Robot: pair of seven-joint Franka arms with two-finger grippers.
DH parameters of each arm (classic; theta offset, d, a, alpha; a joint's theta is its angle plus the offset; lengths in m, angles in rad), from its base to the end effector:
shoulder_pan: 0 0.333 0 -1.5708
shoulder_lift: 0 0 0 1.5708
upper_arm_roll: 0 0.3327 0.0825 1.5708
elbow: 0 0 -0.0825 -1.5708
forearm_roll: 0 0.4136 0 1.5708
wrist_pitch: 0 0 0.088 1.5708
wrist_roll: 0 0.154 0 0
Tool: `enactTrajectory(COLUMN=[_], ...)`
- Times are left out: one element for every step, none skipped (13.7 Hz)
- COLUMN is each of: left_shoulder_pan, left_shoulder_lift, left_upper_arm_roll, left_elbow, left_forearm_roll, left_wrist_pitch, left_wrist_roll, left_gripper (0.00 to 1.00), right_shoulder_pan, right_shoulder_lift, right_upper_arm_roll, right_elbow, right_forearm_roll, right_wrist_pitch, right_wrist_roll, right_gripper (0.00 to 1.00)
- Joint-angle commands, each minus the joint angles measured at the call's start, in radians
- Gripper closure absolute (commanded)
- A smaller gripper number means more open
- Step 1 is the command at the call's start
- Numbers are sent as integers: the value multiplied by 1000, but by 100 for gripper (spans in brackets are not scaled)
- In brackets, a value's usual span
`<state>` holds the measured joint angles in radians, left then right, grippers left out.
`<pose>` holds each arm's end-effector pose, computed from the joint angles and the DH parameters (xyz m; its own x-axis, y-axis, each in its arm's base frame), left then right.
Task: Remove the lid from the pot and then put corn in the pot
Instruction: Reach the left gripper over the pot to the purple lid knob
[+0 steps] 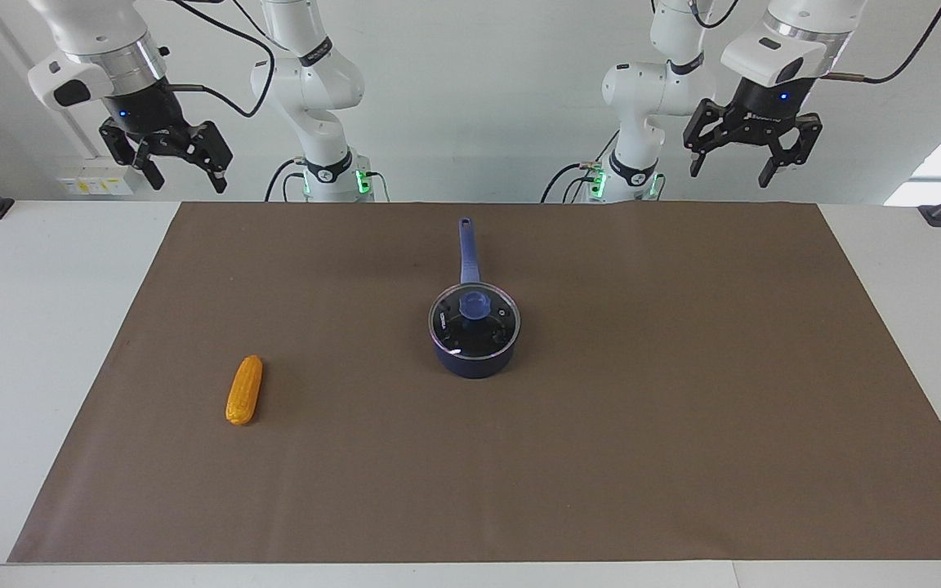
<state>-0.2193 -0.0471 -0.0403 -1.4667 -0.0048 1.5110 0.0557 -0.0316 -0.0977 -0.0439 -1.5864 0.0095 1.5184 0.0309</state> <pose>0.5456 -0.1463 0.6677 0.9465 -0.3094 0.0913 -0.3105 -0.9506 -0.0022 0.5461 -0.0410 0.6369 0.9940 -0.1056 0.0292 -0.1052 -0.9943 -0.0147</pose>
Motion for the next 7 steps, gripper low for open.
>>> enactTrajectory(left_shoulder_pan=[-46, -61, -84, -107, -138, -158, -179], left_shoulder_lift=[12, 27, 44, 64, 85, 96, 119], left_upper_arm_roll=[16, 16, 16, 16, 16, 16, 16], left_elbow=[-38, -38, -38, -38, -38, -37, -34], left_forearm_roll=[-11, -11, -12, -11, -11, -11, -9], left_wrist_pitch=[86, 104, 121, 155, 191, 207, 216], left_wrist_roll=[-8, -16, -57, -110, -158, -186, -201], left_gripper=[0, 0, 0, 0, 0, 0, 0], right_shoulder_pan=[-7, -7, -7, -7, -7, -7, -7], right_shoulder_lift=[-11, -11, -11, -11, -11, -11, -11], right_upper_arm_roll=[6, 6, 6, 6, 6, 6, 6], right_elbow=[-1, -1, -1, -1, -1, -1, -1], right_forearm_roll=[7, 7, 7, 7, 7, 7, 7], right_wrist_pitch=[-15, -15, -17, -17, -15, -15, -15], right_wrist_roll=[-11, -11, -11, -11, -11, -11, -11], right_gripper=[0, 0, 0, 0, 0, 0, 0])
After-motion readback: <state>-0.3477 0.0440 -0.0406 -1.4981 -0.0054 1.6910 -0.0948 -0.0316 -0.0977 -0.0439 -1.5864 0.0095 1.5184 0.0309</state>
